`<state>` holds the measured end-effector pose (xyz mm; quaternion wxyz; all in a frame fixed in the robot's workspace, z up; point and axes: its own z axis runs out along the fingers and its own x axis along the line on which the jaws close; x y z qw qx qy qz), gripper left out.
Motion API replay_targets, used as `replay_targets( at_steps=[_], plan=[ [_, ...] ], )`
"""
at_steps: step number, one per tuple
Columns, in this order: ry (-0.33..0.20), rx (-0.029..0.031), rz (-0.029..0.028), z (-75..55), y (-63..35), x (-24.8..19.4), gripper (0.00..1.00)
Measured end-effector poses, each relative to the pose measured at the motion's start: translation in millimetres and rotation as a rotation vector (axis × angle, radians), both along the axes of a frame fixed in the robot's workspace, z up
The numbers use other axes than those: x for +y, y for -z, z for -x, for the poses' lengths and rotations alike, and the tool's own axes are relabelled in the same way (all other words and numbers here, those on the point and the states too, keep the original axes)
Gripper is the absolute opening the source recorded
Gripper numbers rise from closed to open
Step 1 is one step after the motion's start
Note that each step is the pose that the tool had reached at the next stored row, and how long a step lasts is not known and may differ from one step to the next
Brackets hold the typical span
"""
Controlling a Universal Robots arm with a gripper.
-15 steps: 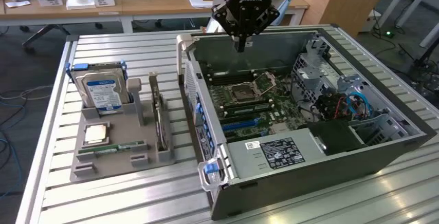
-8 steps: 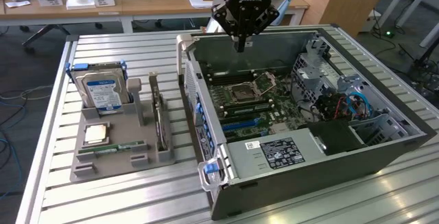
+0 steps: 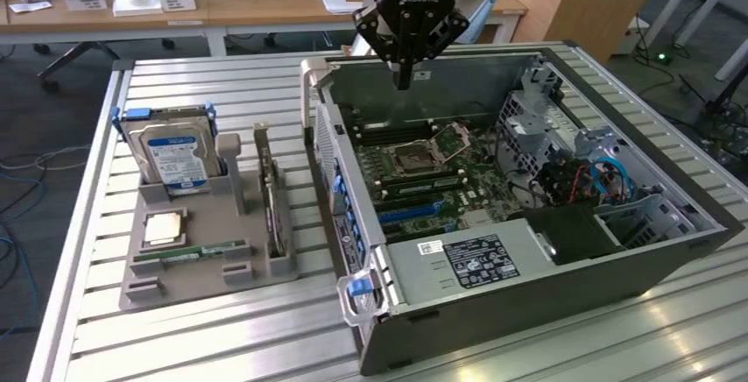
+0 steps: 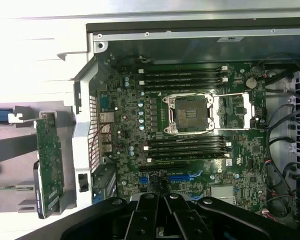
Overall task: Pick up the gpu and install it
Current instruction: 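Reach for the gpu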
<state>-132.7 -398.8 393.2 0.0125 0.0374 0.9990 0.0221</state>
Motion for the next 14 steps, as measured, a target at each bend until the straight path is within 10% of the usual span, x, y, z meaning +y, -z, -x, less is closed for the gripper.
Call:
replay_targets(
  at_steps=[14],
  plan=[
    [0.000,0.0000,0.0000,21.9,0.1,0.0,0.11]
  ],
)
